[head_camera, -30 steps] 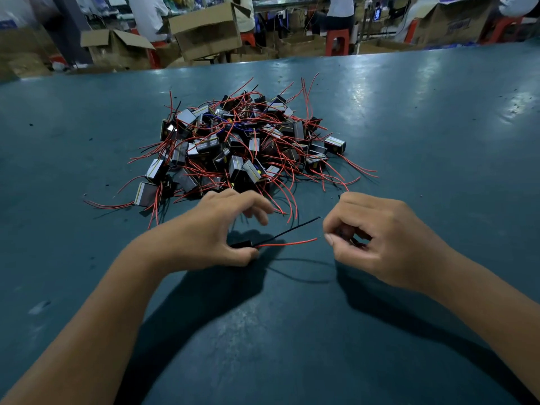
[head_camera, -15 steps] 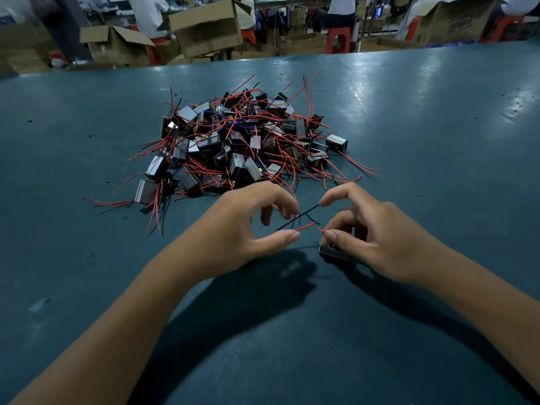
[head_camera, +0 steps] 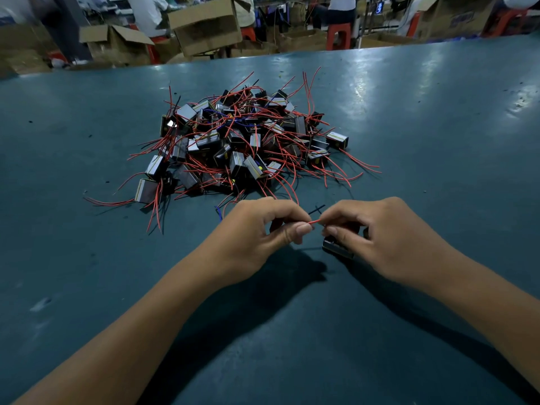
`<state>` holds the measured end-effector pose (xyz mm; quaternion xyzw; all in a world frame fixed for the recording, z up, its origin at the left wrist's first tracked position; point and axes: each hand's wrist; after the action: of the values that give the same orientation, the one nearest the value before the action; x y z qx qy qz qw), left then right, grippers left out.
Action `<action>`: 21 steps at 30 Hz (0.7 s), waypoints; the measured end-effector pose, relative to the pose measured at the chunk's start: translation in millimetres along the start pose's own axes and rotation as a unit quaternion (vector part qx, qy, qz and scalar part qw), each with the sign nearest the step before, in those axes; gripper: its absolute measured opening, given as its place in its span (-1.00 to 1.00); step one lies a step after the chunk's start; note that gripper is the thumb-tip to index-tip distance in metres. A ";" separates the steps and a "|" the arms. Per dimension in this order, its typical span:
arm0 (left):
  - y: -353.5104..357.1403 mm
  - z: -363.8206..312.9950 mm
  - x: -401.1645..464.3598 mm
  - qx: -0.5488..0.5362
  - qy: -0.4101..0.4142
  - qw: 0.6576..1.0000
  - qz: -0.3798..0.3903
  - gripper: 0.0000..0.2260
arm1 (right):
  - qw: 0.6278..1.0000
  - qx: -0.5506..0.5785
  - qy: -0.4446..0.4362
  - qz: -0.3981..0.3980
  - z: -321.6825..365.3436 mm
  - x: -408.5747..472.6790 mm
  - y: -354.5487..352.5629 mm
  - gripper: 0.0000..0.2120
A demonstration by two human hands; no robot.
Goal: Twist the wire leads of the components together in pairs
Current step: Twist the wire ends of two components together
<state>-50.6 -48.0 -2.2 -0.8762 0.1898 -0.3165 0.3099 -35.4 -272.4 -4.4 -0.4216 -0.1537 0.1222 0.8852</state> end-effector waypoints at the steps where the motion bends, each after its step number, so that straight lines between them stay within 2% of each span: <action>1: 1.1 0.2 0.1 -0.006 -0.008 1.000 0.004 -0.79 | 1.000 0.005 0.018 -0.014 0.9 -0.8 1.3 -0.89; 5: 2.4 1.2 -0.5 -0.028 -0.029 0.999 -0.002 -0.85 | 0.987 0.101 0.118 -0.027 5.7 -4.2 8.4 -0.89; 8: 3.7 0.3 0.0 -0.044 -0.032 0.998 -0.010 -0.89 | 0.981 0.127 0.147 -0.021 6.7 -5.2 7.6 -0.87; 16: 3.0 -3.6 1.0 -0.061 -0.032 0.998 -0.006 -0.92 | 0.981 0.110 0.162 0.000 10.7 -6.1 5.5 -0.86; 21: 1.5 -3.5 0.5 -0.048 -0.037 0.998 -0.006 -0.91 | 0.985 0.052 0.165 0.018 11.5 -6.5 3.2 -0.87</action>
<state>-52.8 -50.8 -0.9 -0.9022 0.1880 -0.2762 0.2727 -46.0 -264.5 -1.2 -0.3919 0.0093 0.0750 0.9169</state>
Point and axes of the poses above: each hand's wrist, its own x-axis towards the middle knuckle, its own y-axis out of the palm, z = x × y, and after that the axes turned 13 degrees about y, right-handed
